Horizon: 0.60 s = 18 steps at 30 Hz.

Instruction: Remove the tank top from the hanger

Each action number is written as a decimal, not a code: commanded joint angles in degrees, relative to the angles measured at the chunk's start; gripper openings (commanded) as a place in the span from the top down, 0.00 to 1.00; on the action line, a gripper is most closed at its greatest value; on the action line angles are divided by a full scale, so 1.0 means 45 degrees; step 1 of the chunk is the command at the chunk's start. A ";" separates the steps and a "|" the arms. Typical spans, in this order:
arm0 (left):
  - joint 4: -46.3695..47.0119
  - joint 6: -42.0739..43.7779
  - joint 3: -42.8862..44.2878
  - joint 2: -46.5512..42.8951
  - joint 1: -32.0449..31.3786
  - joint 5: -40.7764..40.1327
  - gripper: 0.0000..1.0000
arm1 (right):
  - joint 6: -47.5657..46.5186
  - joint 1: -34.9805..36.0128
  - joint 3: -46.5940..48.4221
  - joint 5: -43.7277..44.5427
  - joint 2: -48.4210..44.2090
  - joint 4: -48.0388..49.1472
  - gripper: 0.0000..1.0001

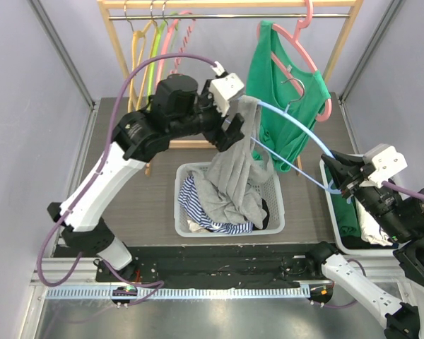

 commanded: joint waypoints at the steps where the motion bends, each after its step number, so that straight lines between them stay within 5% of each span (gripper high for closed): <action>1: 0.0977 -0.0158 0.1205 0.1035 -0.0893 -0.0377 0.19 | -0.0248 -0.0060 0.0155 0.0018 0.0017 0.1544 0.99; 9: 0.1211 0.0116 0.1500 0.1388 -0.1541 -0.1588 0.24 | -0.0210 -0.0060 -0.0059 -0.0059 -0.0218 0.1369 0.99; 18: 0.1192 0.0702 0.0836 0.0881 -0.1638 -0.2740 0.58 | -0.0093 -0.0060 -0.0333 -0.0040 -0.0472 0.1251 0.99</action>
